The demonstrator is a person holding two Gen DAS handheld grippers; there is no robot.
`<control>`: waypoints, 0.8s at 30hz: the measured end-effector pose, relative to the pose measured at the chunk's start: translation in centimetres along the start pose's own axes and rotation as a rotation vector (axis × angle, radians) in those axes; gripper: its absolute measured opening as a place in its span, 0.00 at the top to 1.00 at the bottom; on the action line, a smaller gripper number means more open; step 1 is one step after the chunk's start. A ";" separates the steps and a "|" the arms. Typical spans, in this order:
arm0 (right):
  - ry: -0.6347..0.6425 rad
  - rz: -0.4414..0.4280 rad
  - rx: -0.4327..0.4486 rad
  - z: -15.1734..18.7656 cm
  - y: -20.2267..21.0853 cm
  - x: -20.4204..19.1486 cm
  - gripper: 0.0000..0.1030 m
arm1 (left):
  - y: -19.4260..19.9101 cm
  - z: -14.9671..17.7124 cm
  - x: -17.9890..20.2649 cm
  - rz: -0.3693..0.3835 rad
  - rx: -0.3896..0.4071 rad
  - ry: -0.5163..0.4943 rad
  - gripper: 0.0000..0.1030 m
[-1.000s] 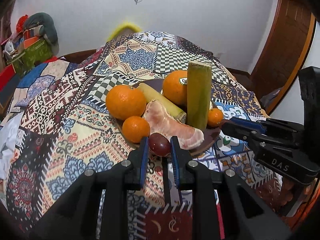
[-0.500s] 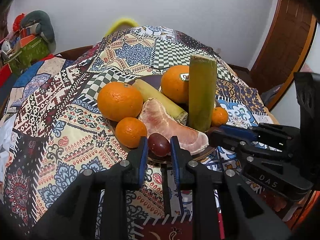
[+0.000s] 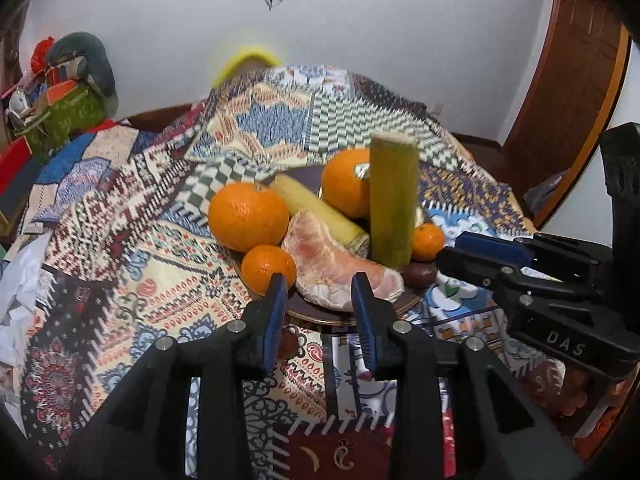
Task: Organize fruits
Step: 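Place the dates on the plate rim with both tools and open them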
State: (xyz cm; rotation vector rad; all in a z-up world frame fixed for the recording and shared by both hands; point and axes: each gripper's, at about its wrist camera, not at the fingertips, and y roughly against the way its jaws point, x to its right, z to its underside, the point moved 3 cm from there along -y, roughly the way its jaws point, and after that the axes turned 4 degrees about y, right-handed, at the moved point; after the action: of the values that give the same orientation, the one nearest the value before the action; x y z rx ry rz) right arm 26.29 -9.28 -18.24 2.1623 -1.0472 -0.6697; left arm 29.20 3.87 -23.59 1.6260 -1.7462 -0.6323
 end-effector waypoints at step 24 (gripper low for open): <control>-0.005 0.036 0.073 1.1 4.8 0.1 0.68 | -2.3 3.7 -2.3 -0.030 -0.158 0.058 0.68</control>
State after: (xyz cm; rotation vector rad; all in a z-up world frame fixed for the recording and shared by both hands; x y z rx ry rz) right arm 23.22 -12.03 -15.53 2.1995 -1.1271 -0.6299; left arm 28.01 5.61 -28.01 1.5490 -1.5916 -0.7116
